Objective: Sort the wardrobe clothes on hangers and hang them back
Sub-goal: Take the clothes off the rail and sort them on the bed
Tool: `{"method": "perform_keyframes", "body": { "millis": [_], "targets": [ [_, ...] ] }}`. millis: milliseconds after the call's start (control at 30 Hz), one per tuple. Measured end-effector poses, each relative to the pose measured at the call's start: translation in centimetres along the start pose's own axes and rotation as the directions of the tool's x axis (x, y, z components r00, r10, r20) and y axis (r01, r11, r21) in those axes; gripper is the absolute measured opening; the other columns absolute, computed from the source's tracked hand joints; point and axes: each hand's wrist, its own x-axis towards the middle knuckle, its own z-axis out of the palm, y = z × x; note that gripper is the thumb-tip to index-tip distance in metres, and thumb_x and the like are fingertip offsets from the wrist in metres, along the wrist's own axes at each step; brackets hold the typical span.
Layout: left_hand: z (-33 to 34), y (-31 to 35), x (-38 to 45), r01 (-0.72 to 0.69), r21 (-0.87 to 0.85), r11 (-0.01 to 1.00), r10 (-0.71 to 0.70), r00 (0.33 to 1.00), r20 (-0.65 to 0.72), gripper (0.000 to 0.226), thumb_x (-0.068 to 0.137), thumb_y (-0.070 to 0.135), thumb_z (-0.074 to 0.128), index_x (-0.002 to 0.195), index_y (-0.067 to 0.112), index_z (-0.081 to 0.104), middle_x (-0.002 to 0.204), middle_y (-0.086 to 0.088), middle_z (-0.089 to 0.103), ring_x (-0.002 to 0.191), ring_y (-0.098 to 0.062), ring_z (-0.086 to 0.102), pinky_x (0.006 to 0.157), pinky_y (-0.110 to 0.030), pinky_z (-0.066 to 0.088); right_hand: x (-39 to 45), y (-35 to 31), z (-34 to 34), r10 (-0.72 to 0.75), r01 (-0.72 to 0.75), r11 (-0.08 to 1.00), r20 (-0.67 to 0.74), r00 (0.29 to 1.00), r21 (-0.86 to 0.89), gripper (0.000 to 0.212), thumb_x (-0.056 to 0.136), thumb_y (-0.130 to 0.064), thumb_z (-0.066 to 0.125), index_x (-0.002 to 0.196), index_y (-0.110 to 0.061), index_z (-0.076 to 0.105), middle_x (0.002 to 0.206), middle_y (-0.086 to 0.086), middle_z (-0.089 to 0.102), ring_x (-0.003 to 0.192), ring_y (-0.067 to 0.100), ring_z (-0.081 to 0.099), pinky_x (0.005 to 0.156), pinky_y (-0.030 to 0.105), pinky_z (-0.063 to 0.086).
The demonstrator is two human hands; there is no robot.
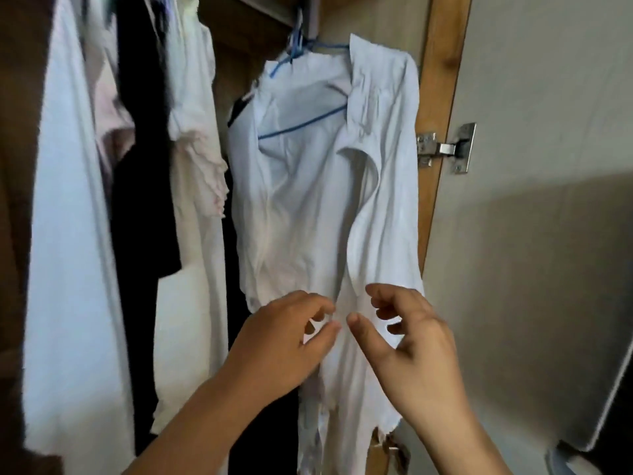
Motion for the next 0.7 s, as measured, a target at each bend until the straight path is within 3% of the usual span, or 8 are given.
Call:
{"method": "perform_keyframes", "body": {
  "millis": [133, 267, 400, 533, 700],
  "targets": [
    [-2.5, 1.1, 5.1, 0.000, -0.039, 0.999, -0.005, 0.989, -0.145, 0.025, 0.085, 0.042, 0.058, 0.106, 0.030, 0.064, 0.094, 0.017, 0.060, 0.083, 0.002, 0.059, 0.075, -0.025, 0.052, 5.2, -1.8, -0.5, -0.059, 0.069, 0.995, -0.130, 0.990, 0.075, 0.034, 0.081, -0.031, 0.068, 0.114, -0.024, 0.062, 0.104, -0.014, 0.059, 0.095, -0.002, 0.055, 0.074, 0.005, 0.042],
    [-4.8, 2.2, 10.1, -0.039, -0.032, 0.999, 0.028, 0.949, -0.313, 0.022, 0.086, 0.037, 0.060, 0.104, 0.026, 0.066, 0.099, 0.013, 0.063, 0.083, -0.001, 0.060, 0.076, -0.025, 0.052, 9.1, -3.5, -0.9, -0.099, 0.123, 0.989, -0.239, 0.966, 0.087, 0.035, 0.081, -0.031, 0.068, 0.114, -0.022, 0.062, 0.105, -0.011, 0.058, 0.097, 0.007, 0.056, 0.083, 0.027, 0.048],
    [-6.1, 2.8, 14.4, -0.039, -0.004, 0.999, 0.035, 0.942, -0.335, 0.022, 0.087, 0.035, 0.061, 0.106, 0.024, 0.064, 0.103, 0.010, 0.063, 0.086, -0.006, 0.060, 0.082, -0.030, 0.051, 12.9, -4.4, -0.9, -0.112, 0.135, 0.990, -0.319, 0.941, 0.051, 0.036, 0.081, -0.033, 0.068, 0.115, -0.022, 0.061, 0.111, -0.005, 0.058, 0.105, 0.015, 0.055, 0.085, 0.035, 0.049],
    [-6.7, 1.7, 18.7, -0.047, 0.056, 0.997, 0.062, 0.946, -0.319, 0.024, 0.087, 0.037, 0.060, 0.106, 0.023, 0.064, 0.105, 0.008, 0.062, 0.088, -0.007, 0.059, 0.083, -0.024, 0.047, 17.7, -5.1, -0.9, -0.140, 0.142, 0.990, -0.365, 0.920, -0.020, 0.035, 0.081, -0.034, 0.067, 0.114, -0.022, 0.061, 0.115, -0.003, 0.058, 0.108, 0.015, 0.053, 0.082, 0.028, 0.041],
    [-7.8, -0.3, 23.3, -0.092, 0.084, 0.992, 0.114, 0.946, -0.304, 0.023, 0.087, 0.036, 0.059, 0.105, 0.022, 0.064, 0.106, 0.004, 0.061, 0.092, -0.013, 0.059, 0.087, -0.033, 0.048, 24.4, -6.2, -0.3, -0.196, 0.140, 0.977, -0.408, 0.892, -0.163, 0.036, 0.082, -0.032, 0.066, 0.115, -0.017, 0.062, 0.116, 0.005, 0.058, 0.111, 0.024, 0.051, 0.093, 0.036, 0.041]
  ]
}}
